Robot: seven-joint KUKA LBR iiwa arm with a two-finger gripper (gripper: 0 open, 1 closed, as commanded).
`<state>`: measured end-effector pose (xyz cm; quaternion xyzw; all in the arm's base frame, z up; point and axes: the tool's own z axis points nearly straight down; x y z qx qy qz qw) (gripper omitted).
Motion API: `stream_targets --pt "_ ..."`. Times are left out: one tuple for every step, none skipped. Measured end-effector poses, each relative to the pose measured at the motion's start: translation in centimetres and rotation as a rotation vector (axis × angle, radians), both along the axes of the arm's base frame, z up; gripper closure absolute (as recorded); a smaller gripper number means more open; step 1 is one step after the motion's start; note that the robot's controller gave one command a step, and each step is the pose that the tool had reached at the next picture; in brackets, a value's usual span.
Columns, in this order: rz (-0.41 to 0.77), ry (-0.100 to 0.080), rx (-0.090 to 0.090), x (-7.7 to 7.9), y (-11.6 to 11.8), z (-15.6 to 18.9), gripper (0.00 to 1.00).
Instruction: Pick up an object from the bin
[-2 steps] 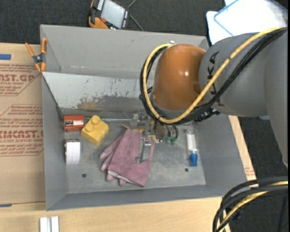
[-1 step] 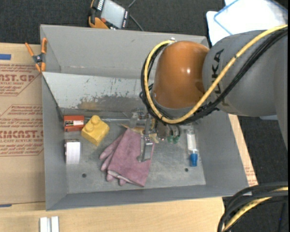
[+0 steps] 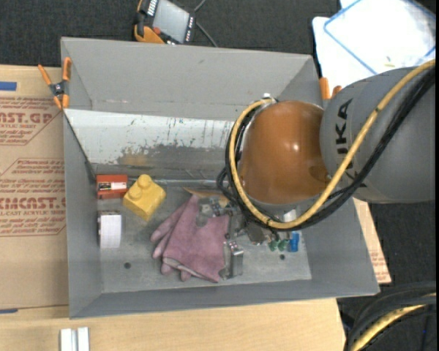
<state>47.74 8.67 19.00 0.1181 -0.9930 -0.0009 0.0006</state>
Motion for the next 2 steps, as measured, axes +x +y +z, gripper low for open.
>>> stream_targets --pt "0.109 -0.013 0.001 3.6 0.0 -4.4 0.0" --pt "0.126 -0.002 0.002 0.9 0.8 -8.2 0.0"
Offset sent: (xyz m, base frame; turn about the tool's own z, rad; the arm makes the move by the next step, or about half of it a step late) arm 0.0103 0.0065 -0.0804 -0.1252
